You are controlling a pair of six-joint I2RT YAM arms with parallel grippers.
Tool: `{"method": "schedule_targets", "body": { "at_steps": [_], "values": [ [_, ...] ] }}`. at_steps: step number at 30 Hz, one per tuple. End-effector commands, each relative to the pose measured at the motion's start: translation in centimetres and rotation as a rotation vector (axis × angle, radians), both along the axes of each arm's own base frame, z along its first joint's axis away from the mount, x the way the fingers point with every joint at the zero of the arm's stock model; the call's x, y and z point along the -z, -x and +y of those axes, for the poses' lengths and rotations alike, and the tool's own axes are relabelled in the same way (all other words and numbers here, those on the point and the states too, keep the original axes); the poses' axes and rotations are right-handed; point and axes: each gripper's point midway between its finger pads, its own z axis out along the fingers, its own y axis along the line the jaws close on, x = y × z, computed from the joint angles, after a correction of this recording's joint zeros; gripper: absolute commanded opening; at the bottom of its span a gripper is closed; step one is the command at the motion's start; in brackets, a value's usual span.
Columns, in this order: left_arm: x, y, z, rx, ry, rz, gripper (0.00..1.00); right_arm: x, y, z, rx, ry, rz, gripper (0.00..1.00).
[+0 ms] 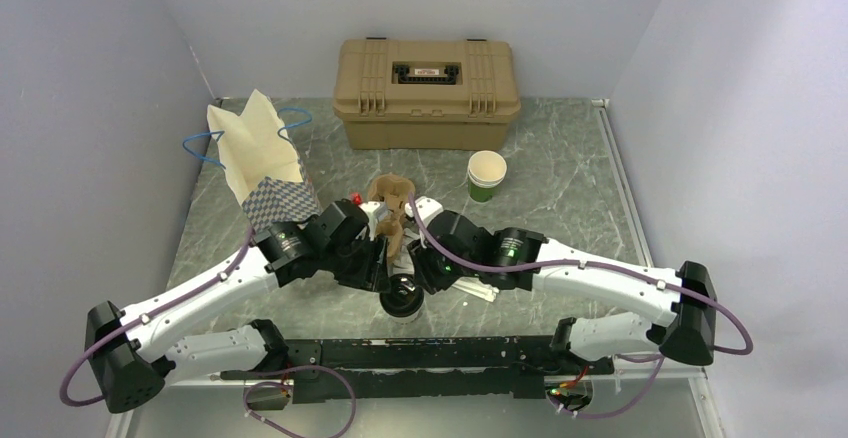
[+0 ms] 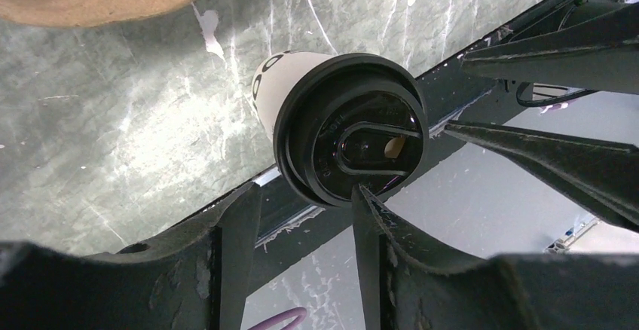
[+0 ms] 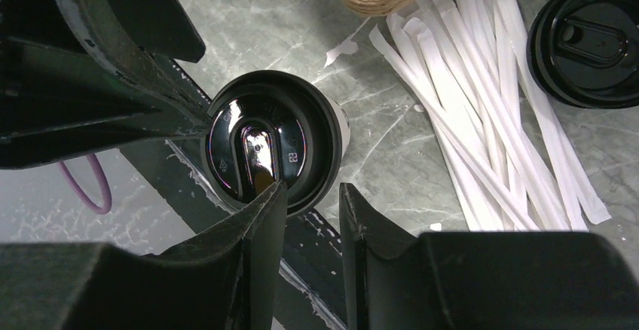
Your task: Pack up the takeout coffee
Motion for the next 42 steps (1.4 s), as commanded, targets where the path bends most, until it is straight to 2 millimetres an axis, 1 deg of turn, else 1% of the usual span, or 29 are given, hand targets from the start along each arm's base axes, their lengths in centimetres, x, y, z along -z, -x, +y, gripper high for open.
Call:
{"method": "schedule_targets", "body": {
  "at_steps": [1, 8, 14, 26, 34, 42],
  "values": [
    [-0.2, 0.0, -1.0, -0.001, 0.052, 0.016, 0.52, -1.3, -0.2, 1.0, 0.012, -0.028, -0.013, 0.35],
    [0.6, 0.1, -1.3, 0.004, 0.05, 0.041, 0.51, -0.6, 0.1, 1.2, 0.006, -0.008, -0.004, 0.32],
    [1.1, 0.3, -1.3, 0.007, 0.043, 0.054, 0.5, 0.4, 0.3, 1.2, 0.006, 0.015, 0.009, 0.31],
    [1.8, 0.4, -1.3, 0.008, 0.027, 0.072, 0.5, 1.6, 0.7, 1.0, 0.001, 0.055, 0.024, 0.26],
    [2.0, 0.4, -1.2, 0.002, 0.027, 0.073, 0.49, 3.9, 1.4, -0.2, 0.009, 0.129, 0.046, 0.21],
    [2.9, 0.6, -1.4, -0.001, 0.025, 0.094, 0.45, 4.9, 2.5, -0.4, -0.007, 0.156, 0.065, 0.12]
  ]
}}
